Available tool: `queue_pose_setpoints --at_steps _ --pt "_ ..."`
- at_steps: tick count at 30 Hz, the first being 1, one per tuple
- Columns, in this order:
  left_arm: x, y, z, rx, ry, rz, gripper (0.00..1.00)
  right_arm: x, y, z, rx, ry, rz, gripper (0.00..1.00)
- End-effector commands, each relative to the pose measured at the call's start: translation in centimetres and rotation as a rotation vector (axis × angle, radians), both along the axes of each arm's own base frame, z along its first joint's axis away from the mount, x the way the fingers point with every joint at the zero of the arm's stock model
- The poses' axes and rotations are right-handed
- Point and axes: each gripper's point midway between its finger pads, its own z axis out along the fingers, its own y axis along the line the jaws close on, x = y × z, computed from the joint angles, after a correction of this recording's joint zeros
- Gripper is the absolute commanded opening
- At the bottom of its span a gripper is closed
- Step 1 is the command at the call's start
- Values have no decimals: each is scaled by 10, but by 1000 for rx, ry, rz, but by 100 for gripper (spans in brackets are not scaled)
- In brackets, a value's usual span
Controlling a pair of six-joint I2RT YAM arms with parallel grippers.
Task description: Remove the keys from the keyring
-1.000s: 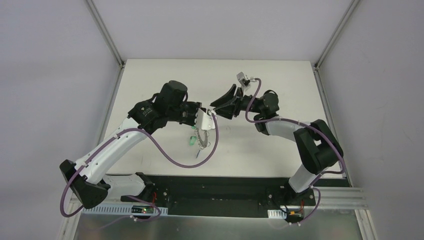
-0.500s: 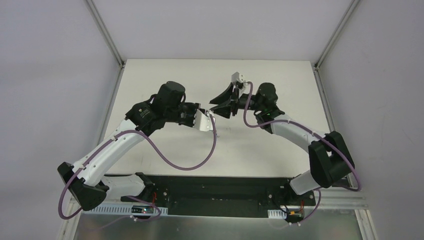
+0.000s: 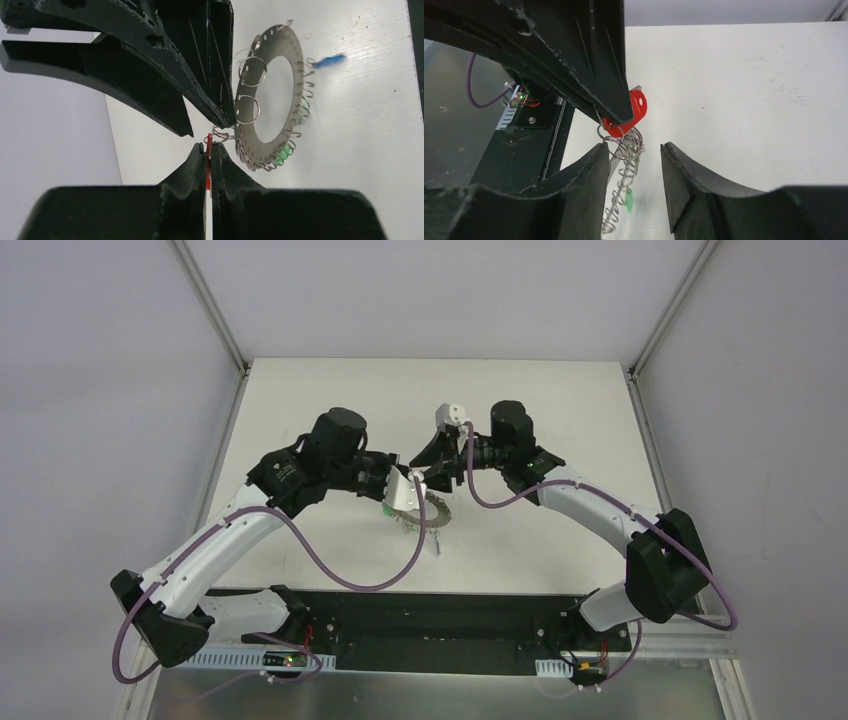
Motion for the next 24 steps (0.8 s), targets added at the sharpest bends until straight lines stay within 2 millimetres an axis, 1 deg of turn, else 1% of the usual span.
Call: queue_pose_setpoints --at_steps 1,7,9,11,12,13,14,20,24 --pt "-6 -9 19 -75 -55 -69 0 -17 4 15 -3 -103 106 48" --pt "-5 -9 22 -82 -67 -68 0 -27 7 4 -46 -100 148 41" --pt "-5 -9 23 -85 -69 -67 0 -30 7 3 -45 -95 162 36" --pt "-4 -8 23 -84 -73 -63 0 -30 7 2 -49 -91 161 26" --pt "-3 -8 24 -83 -76 -58 0 -30 8 1 -54 -88 156 17" --pt "-2 -7 23 -80 -78 -52 0 -29 7 1 -60 -82 146 3" --pt "-1 -6 23 -78 -80 -44 0 -27 7 2 -62 -73 134 0" --pt "2 -4 18 -67 -86 -25 0 -17 11 13 -49 75 51 0" --pt "5 -1 15 -72 -95 3 0 -14 9 27 49 135 -13 0"
